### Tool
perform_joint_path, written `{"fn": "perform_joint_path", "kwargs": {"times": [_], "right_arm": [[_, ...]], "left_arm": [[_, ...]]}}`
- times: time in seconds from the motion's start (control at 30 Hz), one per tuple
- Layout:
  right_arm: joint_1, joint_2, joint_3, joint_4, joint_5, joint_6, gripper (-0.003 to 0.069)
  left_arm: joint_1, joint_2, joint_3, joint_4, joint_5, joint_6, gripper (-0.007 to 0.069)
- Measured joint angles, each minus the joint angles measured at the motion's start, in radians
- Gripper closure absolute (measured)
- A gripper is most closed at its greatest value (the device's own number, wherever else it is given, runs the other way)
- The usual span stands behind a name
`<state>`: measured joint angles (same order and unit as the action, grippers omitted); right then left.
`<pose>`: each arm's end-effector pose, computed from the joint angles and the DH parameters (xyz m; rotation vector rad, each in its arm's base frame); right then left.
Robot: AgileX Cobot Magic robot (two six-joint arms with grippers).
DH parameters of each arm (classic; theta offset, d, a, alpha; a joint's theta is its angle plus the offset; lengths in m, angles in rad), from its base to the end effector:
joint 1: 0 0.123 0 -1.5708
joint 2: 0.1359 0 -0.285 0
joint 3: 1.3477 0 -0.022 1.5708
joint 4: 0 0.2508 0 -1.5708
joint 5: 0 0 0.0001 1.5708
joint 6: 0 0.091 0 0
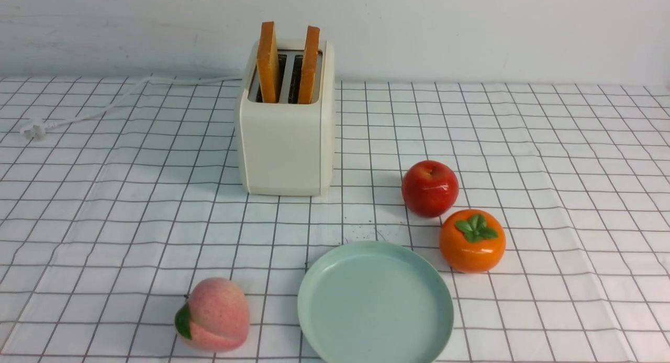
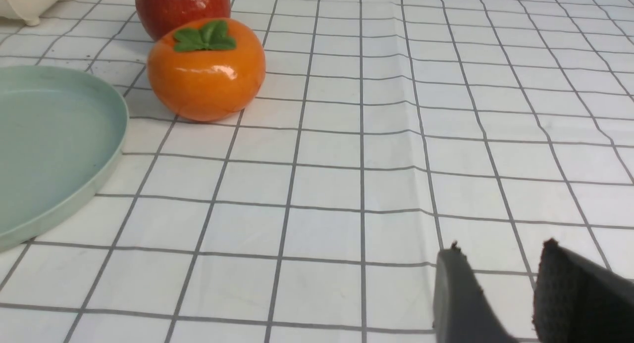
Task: Take toasted bread from bread machine on white checkered table place on plate.
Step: 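Reach for a toast slice standing in the toaster with the left gripper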
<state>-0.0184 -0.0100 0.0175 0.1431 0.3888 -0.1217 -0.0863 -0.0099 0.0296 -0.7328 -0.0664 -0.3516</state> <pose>0.0522 0.0040 0.1733 -0.0098 1.8761 0.0455 0.0564 -0.0009 0.2082 -0.7606 1.3177 -0.9158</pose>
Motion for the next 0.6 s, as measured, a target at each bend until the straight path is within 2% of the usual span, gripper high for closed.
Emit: {"fn": "perform_joint_path", "kwargs": {"times": [0.1,0.17,0.2,0.23,0.27,0.33,0.6], "right_arm": [[0.000,0.000,0.000,0.000,0.000,0.000,0.0418],[0.000,0.000,0.000,0.000,0.000,0.000,0.0418],[0.000,0.000,0.000,0.000,0.000,0.000,0.0418],[0.000,0.000,0.000,0.000,0.000,0.000,0.0418],[0.000,0.000,0.000,0.000,0.000,0.000,0.0418],[0.000,0.000,0.000,0.000,0.000,0.000,0.0418],[0.000,0.000,0.000,0.000,0.000,0.000,0.0418]], "left_arm": [[0.000,0.000,-0.014,0.004,0.042,0.022,0.0420],[0.000,0.002,-0.092,0.030,0.151,0.100,0.0532],[0.000,0.003,-0.099,0.032,0.160,0.107,0.0532],[0.000,0.027,-0.156,0.052,0.221,0.147,0.0597],[0.000,0.060,-0.199,0.068,0.265,0.169,0.0631],[0.000,0.112,-0.251,0.089,0.329,0.185,0.0638],[0.000,0.625,-0.632,0.343,0.746,0.209,0.0638]]}}
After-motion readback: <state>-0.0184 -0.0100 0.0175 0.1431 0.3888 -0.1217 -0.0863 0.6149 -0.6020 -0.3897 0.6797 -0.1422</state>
